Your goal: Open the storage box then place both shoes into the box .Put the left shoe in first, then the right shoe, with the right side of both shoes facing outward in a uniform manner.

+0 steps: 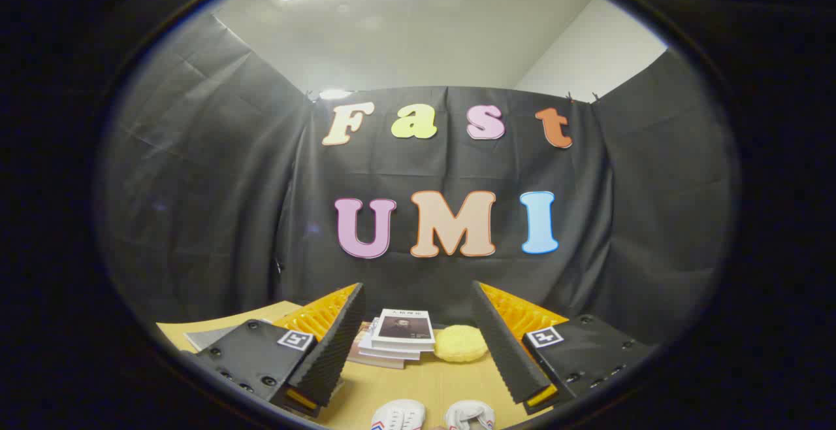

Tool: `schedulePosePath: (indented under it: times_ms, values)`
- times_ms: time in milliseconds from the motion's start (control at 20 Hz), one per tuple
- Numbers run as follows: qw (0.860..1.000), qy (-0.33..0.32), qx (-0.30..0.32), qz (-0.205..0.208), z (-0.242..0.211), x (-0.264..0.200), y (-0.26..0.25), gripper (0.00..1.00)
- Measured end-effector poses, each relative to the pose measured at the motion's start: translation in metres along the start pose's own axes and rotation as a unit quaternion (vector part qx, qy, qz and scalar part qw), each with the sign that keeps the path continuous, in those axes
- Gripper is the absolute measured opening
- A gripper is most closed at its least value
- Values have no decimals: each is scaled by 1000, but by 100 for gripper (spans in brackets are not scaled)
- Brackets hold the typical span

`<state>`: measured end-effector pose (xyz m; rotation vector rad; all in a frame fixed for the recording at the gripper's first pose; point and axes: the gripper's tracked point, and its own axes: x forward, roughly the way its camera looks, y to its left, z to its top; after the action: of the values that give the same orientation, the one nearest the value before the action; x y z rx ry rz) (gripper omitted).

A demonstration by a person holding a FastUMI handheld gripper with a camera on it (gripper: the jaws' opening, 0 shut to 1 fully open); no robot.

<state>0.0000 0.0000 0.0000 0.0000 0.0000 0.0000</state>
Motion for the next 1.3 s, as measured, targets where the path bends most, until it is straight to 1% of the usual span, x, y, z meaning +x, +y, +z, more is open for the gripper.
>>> schedulePosePath:
  times_ms: [350,1100,1200,1300]
  values:
    - [1000,-1,6,17,-2,7,5,100]
    - [1000,14,11,23,-15,18,-1,100]
    - [999,19,19,25,-19,19,-4,100]
    - [998,26,42,44,-23,20,2,100]
